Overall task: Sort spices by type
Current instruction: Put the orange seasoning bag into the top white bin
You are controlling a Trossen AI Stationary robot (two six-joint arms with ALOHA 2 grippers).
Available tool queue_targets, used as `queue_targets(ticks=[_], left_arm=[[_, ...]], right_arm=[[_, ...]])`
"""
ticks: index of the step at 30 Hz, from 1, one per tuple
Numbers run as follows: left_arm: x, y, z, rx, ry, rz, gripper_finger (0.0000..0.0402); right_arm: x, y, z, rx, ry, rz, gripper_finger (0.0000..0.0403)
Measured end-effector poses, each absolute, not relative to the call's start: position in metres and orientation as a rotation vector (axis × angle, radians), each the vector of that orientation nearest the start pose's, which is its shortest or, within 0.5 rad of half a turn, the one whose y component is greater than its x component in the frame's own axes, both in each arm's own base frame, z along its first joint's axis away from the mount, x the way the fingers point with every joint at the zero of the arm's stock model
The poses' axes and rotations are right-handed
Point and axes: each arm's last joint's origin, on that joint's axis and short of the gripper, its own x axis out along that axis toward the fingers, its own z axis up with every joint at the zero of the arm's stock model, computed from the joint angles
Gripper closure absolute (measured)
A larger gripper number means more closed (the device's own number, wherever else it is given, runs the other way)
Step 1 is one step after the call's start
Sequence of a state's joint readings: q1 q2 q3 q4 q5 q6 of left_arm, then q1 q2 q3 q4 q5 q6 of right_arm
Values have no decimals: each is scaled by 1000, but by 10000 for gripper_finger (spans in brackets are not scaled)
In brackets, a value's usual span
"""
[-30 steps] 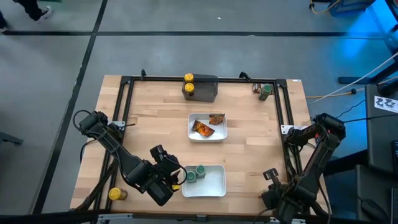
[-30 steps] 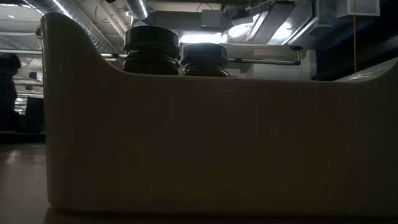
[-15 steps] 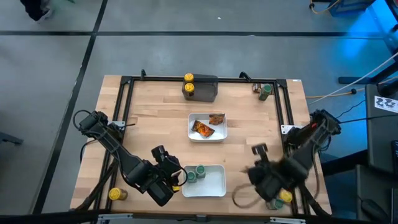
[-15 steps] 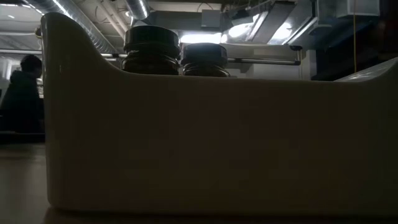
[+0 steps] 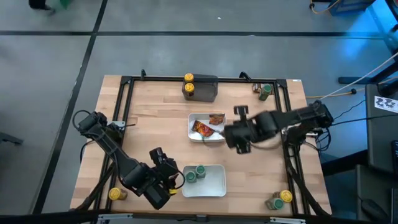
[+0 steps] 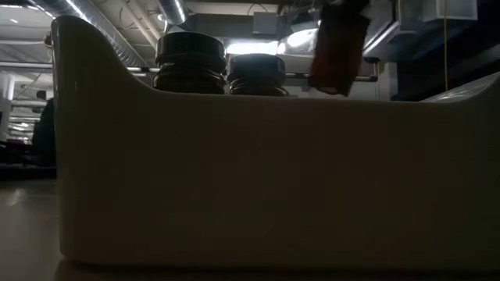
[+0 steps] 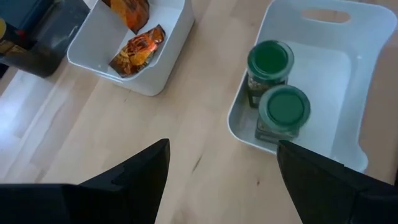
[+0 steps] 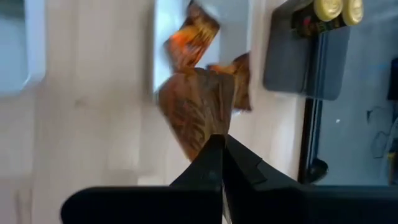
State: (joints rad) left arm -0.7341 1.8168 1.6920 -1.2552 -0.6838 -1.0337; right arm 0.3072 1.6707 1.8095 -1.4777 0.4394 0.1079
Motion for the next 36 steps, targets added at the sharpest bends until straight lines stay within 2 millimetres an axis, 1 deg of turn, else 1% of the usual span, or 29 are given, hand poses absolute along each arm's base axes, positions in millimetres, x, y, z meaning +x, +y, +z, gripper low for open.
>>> queue_targets(ticks=[3, 8, 11, 15, 19, 24, 29, 36], left_arm=[[269, -226, 300, -52, 898, 468, 121], [264, -230, 300, -57, 895, 466, 121], [262, -232, 300, -58, 894, 460, 121], [258, -236, 300, -59, 892, 450, 121], [255, -240, 300, -59, 889, 441, 121], [255, -240, 300, -62, 883, 439, 121], [256, -241, 300, -67, 880, 438, 121], [256, -241, 300, -58, 879, 432, 121]], right_arm=[[303, 60, 370, -360, 1195, -180, 401], [318, 38, 368, -303, 1162, -165, 401], [326, 26, 361, -296, 1181, -184, 401], [338, 14, 347, -267, 1237, -187, 400], [353, 11, 329, -268, 1280, -160, 399], [368, 7, 304, -280, 1362, -171, 399], [373, 5, 285, -296, 1450, -174, 398], [375, 5, 263, -300, 1498, -175, 398]])
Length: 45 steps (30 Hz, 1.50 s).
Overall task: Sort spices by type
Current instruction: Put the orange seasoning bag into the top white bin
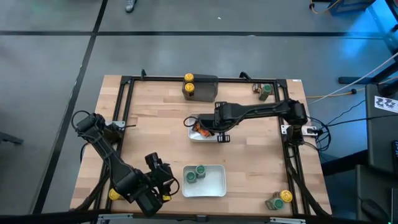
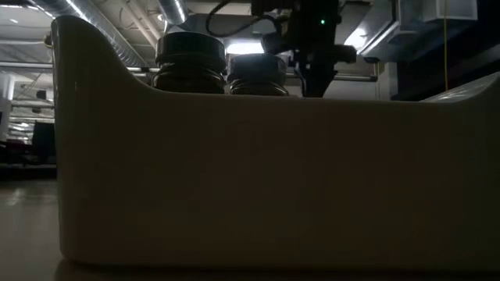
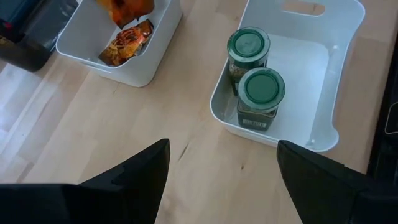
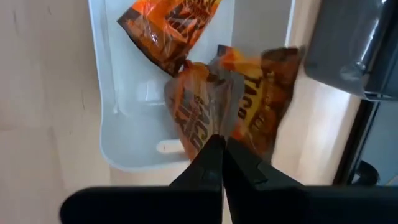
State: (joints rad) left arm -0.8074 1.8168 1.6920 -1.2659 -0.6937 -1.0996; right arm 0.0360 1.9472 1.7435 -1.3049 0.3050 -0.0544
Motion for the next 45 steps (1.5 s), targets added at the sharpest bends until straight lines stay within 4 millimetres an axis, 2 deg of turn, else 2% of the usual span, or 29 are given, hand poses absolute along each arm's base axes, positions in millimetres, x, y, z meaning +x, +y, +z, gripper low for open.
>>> queue_targets(ticks=[7, 13, 21, 33, 36, 42, 45], left_arm=[[256, -241, 300, -58, 879, 433, 121], [256, -241, 300, -58, 879, 432, 121], [256, -241, 300, -52, 881, 429, 121], [256, -241, 300, -44, 882, 425, 121], [256, -241, 300, -44, 882, 426, 121], [256, -241, 300, -45, 882, 426, 121], [256, -241, 300, -36, 884, 422, 121]], right_arm=[[378, -1, 249, -285, 1469, -186, 398], [378, -11, 245, -260, 1473, -204, 398], [381, -14, 246, -272, 1453, -192, 397], [385, -14, 234, -280, 1487, -186, 395], [385, -14, 234, -286, 1488, -192, 374], [385, -14, 234, -286, 1488, -192, 304], [386, -14, 243, -286, 1481, -193, 280]])
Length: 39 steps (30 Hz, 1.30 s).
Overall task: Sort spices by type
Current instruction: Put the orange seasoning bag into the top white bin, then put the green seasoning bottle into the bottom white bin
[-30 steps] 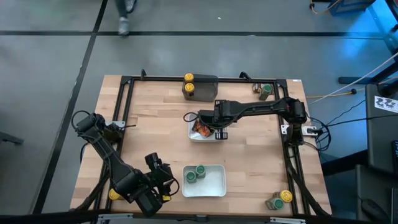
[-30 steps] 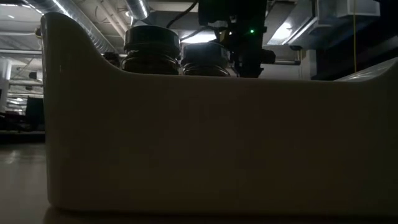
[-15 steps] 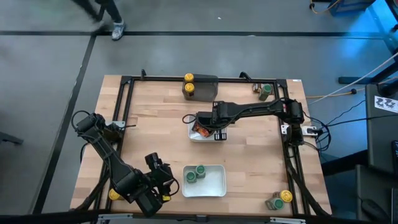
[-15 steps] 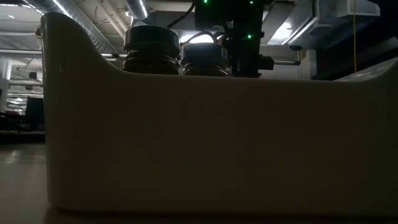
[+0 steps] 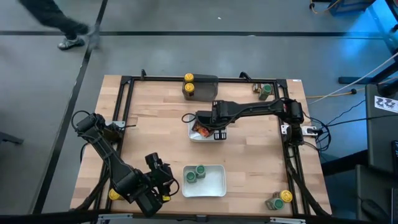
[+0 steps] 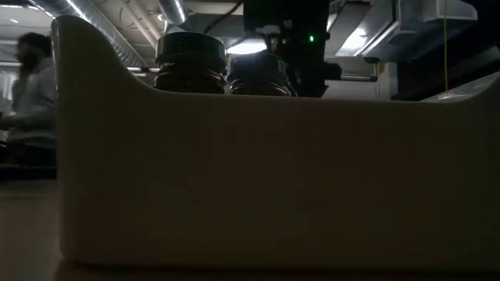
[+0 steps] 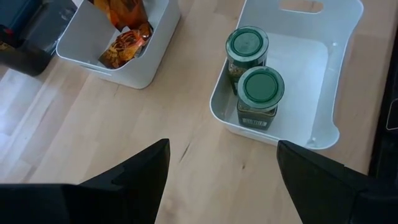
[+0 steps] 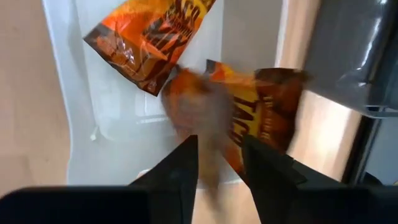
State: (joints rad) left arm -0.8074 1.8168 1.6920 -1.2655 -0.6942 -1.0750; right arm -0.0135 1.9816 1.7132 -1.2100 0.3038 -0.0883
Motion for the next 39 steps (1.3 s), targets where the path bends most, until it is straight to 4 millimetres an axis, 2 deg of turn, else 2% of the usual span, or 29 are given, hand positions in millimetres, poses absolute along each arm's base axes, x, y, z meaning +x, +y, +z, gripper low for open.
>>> queue_targets(ticks=[8, 12, 17, 25, 31, 39], left_arm=[[257, -240, 300, -45, 882, 429, 121], [257, -240, 300, -45, 882, 428, 121], [257, -240, 300, -40, 883, 427, 121], [259, -238, 300, -33, 885, 427, 121], [267, -229, 300, -15, 894, 445, 121], [285, -205, 300, 42, 935, 466, 121]], right_arm=[[384, -12, 290, -238, 1452, -185, 263], [373, -11, 315, -212, 1476, -185, 264], [351, -7, 344, -185, 1430, -215, 264], [298, -6, 382, -120, 1313, -312, 265], [251, -10, 385, -124, 1242, -449, 265], [203, -11, 368, -57, 1174, -522, 265]])
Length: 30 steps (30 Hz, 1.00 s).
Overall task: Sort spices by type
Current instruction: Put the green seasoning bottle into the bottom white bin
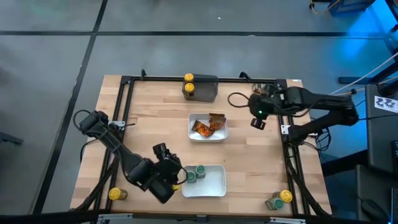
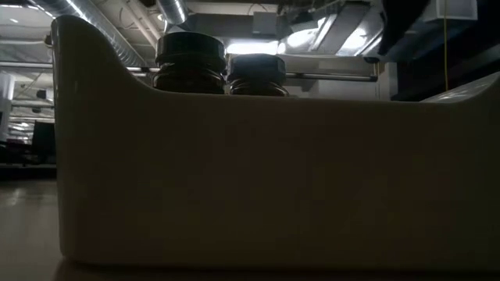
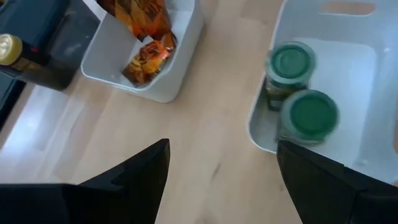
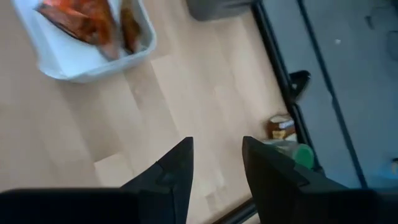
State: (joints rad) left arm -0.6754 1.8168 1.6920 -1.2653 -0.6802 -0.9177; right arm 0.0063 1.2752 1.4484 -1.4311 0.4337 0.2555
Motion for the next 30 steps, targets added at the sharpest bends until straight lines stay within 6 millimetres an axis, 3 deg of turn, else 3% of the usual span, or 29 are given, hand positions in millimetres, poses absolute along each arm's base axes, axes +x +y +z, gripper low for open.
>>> queue_targets(ticks=[7, 14, 19, 22, 26, 30], left_arm=[[300, -177, 299, 101, 989, 517, 121], [302, -145, 300, 283, 1139, 544, 121], [308, -123, 307, 312, 1155, 538, 121], [310, -112, 311, 345, 1164, 538, 121], [312, -96, 315, 375, 1181, 540, 121], [310, -78, 325, 388, 1190, 537, 121]], right_arm=[[188, -15, 351, -108, 1123, -674, 265], [194, -17, 342, -217, 1138, -714, 265], [202, -20, 347, -372, 1073, -764, 265], [205, -21, 348, -371, 1039, -788, 265], [203, -38, 348, -356, 1079, -832, 265], [195, -69, 347, -284, 1145, -914, 265]])
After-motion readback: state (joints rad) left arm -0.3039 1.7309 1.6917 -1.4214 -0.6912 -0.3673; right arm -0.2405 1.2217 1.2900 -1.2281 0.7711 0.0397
